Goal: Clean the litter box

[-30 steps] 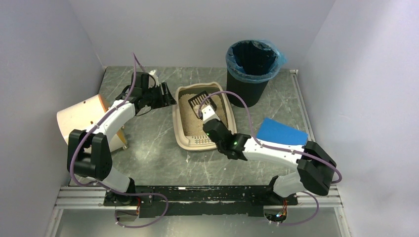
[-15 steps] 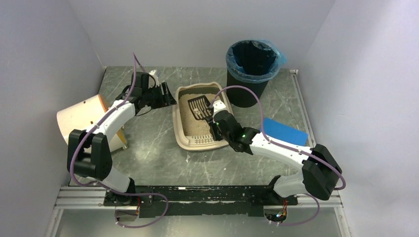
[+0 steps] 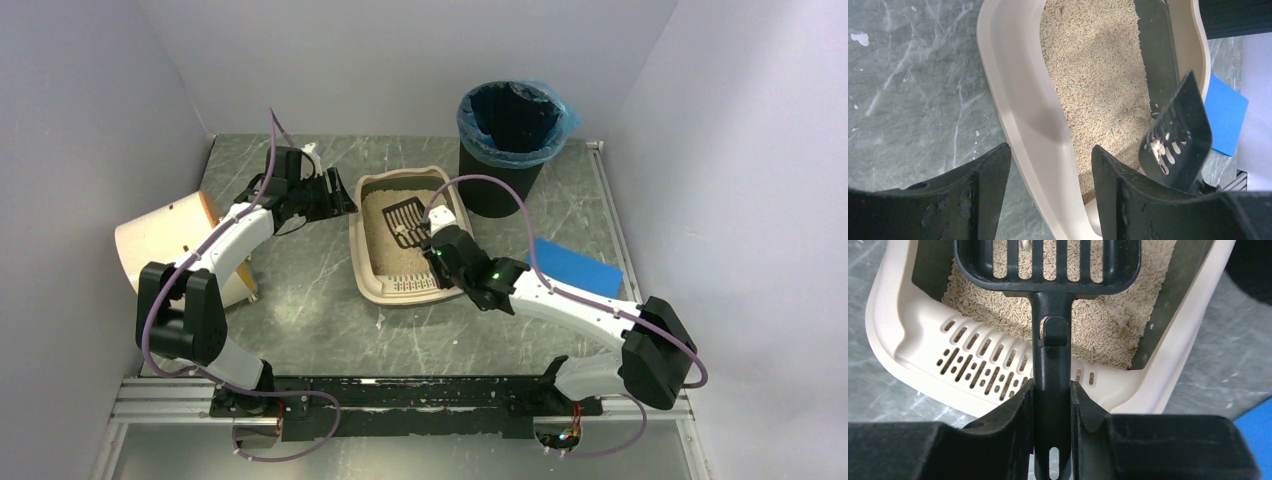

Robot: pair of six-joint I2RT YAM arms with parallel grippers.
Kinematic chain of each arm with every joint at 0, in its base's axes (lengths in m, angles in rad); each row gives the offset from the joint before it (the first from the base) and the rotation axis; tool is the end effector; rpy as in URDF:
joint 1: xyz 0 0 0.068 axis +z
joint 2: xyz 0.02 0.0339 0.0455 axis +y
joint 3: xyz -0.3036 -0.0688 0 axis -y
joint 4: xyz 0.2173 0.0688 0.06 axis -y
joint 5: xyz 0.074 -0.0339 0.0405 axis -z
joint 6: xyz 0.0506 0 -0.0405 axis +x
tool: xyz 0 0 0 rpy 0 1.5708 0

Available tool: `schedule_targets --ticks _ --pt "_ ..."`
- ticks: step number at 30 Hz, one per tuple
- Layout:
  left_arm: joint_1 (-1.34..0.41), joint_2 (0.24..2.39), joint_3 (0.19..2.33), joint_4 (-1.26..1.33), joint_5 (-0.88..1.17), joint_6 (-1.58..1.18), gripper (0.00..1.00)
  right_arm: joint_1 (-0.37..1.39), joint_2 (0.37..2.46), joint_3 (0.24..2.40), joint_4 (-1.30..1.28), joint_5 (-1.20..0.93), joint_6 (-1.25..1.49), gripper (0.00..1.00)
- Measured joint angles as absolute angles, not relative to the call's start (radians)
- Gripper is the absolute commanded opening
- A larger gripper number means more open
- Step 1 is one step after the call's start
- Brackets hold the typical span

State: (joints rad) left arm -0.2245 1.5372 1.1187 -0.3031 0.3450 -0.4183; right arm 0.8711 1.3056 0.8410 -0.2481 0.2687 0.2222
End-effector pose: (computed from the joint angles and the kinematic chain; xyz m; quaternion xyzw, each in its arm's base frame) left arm 0.3121 -0.0888 0.3031 -0.0165 0.9003 -0.2766 0.3357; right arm 0.1742 0.1860 0.2825 -0.2345 0.8719 0.1102 0.4155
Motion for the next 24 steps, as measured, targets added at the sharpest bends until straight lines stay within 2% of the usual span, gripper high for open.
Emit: schedule_targets --ticks 4,14,21,24 --pt "-0.224 1.537 1.116 -0.303 0.345 -0.419 0.65 0.934 1.299 0.870 -0.269 0.389 0.118 0.00" --pt "-0.224 1.537 1.110 -0.302 0.345 -0.418 0.65 0.966 1.299 0.875 -0.286 0.611 -0.043 0.00" --pt "-0.224 1.537 1.110 -0.302 0.345 -0.418 0.65 0.971 1.299 0.875 -0.286 0.671 -0.065 0.00" --pt "-0.224 1.537 1.110 -0.302 0.345 -0.418 0.65 0.965 1.284 0.873 -0.277 0.619 -0.049 0.00"
